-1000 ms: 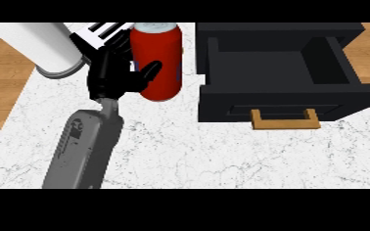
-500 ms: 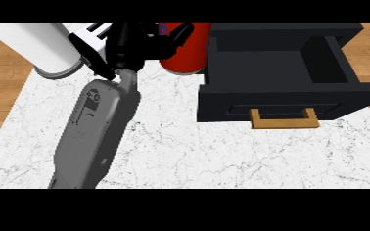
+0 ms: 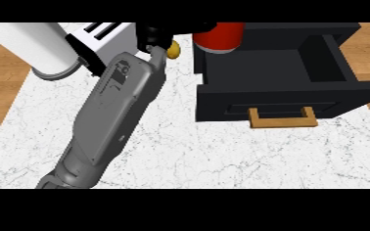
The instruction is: Pick up the can, place it into the drawer and close the drawer
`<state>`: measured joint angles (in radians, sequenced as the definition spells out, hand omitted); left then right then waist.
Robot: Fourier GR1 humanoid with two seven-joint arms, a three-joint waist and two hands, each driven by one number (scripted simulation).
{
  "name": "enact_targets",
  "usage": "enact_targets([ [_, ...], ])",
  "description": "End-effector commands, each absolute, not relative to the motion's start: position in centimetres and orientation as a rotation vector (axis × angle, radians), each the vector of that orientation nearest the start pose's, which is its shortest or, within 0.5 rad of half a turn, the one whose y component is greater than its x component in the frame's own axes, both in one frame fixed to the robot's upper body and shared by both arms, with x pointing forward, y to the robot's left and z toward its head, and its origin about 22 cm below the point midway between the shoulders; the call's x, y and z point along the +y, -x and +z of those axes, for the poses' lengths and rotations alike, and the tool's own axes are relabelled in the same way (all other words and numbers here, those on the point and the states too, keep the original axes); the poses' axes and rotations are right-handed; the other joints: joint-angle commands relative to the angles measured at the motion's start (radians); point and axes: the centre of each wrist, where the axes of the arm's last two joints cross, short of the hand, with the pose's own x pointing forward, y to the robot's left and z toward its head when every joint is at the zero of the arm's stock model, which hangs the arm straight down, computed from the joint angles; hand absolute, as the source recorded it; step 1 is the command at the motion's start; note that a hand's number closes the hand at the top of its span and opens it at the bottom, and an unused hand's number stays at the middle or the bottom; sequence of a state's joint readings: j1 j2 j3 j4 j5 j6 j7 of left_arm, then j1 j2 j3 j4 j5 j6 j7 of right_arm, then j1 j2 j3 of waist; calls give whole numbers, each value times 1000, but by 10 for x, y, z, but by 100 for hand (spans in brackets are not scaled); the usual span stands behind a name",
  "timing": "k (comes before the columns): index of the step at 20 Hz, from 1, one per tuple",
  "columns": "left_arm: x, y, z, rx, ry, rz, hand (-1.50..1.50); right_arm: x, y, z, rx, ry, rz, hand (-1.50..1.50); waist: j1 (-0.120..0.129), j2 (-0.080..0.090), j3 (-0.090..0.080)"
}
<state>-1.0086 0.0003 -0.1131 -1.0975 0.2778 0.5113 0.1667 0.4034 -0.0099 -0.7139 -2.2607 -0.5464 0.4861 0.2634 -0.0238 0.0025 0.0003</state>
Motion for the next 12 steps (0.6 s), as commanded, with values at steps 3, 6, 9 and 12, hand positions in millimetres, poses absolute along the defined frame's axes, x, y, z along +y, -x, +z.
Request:
enact_targets([
  [3,35,-409,198,-1750,176,91,150,-371,-71,116,-1804,143,-126,-150,-17,3,0],
  [6,27,-406,213,-1726,200,68,150,-361,-65,121,-1780,147,-131,-150,-6,0,0],
  [9,17,-417,217,-1714,185,67,150,-357,-67,120,-1803,134,-136,-150,-26,5,1],
  [12,5,-409,217,-1712,182,61,150,-360,-74,122,-1805,145,-142,-150,-15,3,0],
])
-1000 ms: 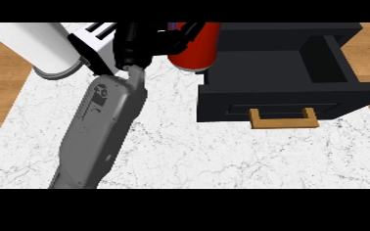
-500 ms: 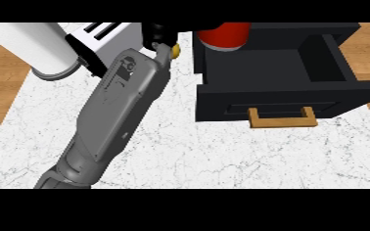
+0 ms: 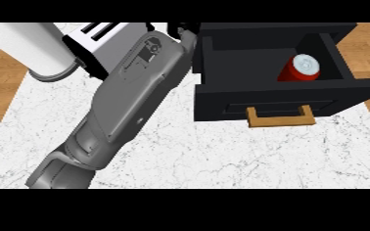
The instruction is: Pick up the can, place it into the drawer and close the drawer
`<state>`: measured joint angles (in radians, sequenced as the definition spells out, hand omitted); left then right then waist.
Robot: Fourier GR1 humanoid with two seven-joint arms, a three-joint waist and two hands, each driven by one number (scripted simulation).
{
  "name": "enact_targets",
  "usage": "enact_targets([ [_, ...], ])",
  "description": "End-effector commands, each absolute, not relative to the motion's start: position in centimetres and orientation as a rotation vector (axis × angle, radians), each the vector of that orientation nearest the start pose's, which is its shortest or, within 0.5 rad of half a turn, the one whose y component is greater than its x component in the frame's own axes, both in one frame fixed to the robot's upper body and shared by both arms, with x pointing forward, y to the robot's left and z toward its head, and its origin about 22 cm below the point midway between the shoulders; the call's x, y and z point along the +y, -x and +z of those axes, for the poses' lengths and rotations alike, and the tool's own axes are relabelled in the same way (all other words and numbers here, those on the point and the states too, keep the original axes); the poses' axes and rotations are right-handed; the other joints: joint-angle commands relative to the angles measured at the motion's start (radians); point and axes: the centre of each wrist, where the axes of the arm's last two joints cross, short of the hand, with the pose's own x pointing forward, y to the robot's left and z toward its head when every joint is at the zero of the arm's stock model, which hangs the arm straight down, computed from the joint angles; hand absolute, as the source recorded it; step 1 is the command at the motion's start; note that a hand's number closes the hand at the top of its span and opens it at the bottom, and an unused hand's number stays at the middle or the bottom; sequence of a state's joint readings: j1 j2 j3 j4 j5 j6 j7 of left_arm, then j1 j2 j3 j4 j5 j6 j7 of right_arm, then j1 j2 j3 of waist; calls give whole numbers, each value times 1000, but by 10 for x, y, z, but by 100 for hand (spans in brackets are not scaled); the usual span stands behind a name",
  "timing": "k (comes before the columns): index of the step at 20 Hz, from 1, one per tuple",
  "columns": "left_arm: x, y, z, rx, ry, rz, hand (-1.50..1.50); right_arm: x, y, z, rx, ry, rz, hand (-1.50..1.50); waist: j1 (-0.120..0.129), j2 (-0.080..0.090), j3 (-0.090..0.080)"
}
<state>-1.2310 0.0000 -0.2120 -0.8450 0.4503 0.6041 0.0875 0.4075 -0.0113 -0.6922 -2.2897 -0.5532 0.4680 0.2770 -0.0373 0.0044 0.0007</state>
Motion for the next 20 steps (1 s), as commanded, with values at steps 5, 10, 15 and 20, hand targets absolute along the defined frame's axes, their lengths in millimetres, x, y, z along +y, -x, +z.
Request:
enact_targets([
  [5,-16,-406,223,-1704,157,52,150,-362,-87,120,-1794,122,-115,-150,-21,4,1],
  [10,-19,-414,223,-1681,112,57,150,-359,-82,126,-1809,123,-120,-150,-32,6,1],
  [15,-10,-415,181,-1660,119,28,150,-354,-87,130,-1812,124,-127,-150,-38,10,1],
  [20,-14,-421,188,-1656,44,24,150,-362,-90,119,-1798,103,-97,-150,-48,14,2],
])
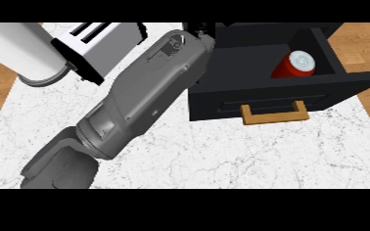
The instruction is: Pick up the can, place it into the drawer and close the drawer
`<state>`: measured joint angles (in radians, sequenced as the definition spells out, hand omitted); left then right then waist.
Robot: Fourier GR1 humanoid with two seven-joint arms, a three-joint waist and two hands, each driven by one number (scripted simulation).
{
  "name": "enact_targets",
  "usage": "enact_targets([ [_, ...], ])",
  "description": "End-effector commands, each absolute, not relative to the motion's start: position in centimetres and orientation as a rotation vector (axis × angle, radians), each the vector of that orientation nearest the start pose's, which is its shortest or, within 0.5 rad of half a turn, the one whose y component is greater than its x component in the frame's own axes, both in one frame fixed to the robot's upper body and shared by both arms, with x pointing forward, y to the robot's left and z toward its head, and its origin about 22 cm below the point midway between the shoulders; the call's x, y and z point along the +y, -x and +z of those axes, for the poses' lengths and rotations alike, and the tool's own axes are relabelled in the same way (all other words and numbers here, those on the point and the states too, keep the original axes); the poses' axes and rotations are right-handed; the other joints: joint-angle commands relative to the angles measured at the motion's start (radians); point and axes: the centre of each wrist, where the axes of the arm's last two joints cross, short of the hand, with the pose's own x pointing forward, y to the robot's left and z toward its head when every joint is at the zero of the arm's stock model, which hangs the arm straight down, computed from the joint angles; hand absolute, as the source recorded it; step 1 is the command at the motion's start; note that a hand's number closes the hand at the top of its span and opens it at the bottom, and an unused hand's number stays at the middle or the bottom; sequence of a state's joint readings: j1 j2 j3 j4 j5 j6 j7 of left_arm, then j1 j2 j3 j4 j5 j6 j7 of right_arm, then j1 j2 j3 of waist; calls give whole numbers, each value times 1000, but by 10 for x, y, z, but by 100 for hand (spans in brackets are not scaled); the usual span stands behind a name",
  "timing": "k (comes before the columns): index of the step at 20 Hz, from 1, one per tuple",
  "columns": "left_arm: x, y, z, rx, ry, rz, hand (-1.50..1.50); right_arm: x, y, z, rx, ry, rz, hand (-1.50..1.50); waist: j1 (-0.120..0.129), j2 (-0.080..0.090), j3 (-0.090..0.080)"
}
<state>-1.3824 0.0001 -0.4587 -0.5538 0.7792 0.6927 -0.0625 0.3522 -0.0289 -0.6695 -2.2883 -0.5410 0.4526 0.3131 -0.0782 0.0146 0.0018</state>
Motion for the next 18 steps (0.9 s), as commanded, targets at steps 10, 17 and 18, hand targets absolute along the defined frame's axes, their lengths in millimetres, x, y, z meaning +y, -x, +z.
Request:
enact_targets([
  [10,-13,-419,167,-1646,-60,40,-150,-355,-91,140,-1829,108,-79,-150,-23,6,0],
  [17,-19,-416,171,-1649,-77,75,-150,-359,-90,137,-1817,102,-98,-150,-25,4,0],
  [18,-14,-418,165,-1626,-67,108,-150,-360,-95,129,-1815,108,-99,-150,-25,8,1],
])
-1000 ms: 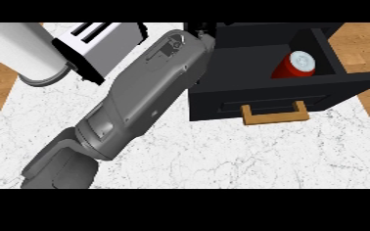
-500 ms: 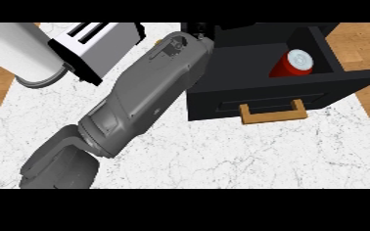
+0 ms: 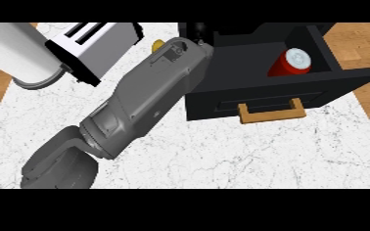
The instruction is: Pick up the can, place it into the drawer and close the drawer
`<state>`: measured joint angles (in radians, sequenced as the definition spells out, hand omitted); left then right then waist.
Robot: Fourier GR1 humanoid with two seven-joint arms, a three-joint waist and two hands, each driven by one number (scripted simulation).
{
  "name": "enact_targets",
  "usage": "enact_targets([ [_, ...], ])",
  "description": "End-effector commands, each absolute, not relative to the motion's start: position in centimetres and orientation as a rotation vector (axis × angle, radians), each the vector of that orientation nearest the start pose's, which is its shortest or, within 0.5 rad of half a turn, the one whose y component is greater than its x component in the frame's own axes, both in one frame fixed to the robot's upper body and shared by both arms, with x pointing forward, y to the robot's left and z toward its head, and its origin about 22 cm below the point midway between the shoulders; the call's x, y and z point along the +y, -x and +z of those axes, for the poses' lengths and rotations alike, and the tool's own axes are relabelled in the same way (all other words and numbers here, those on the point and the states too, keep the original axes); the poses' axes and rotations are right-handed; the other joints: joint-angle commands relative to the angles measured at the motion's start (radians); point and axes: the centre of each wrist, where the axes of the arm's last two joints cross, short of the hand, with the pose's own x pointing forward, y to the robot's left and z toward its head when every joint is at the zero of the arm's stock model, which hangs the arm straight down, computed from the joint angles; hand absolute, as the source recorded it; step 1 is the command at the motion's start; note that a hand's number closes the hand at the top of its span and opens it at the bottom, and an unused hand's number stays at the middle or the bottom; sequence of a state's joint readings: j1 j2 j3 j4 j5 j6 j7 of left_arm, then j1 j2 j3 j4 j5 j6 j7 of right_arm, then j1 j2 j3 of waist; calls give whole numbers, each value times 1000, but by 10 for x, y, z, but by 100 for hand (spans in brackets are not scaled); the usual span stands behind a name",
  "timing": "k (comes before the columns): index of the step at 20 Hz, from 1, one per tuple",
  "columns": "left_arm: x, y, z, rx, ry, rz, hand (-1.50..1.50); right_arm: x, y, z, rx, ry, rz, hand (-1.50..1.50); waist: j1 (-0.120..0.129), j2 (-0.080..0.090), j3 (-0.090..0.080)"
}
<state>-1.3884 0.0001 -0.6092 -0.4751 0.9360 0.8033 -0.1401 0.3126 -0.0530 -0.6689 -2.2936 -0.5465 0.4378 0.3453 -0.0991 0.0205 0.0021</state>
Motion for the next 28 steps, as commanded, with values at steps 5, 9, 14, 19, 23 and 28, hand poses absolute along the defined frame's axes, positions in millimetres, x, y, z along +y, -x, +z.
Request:
enact_targets([
  [5,-12,-420,164,-1657,-51,115,-150,-360,-87,146,-1901,204,7,-150,-5,1,0],
  [9,-18,-417,175,-1687,11,126,-150,-353,-88,166,-1954,361,229,-150,16,-1,0],
  [14,-14,-422,176,-1733,22,124,-150,-340,-104,175,-2055,370,304,-150,35,1,-1],
  [19,-23,-416,188,-1768,29,133,-150,-318,-121,183,-2038,480,437,-150,67,-4,-2],
  [23,-18,-419,179,-1744,38,152,-150,-304,-148,186,-2027,543,549,-150,80,-2,-2],
  [28,-23,-418,193,-1729,66,142,-150,-274,-181,173,-1982,641,666,-150,114,-6,-2],
])
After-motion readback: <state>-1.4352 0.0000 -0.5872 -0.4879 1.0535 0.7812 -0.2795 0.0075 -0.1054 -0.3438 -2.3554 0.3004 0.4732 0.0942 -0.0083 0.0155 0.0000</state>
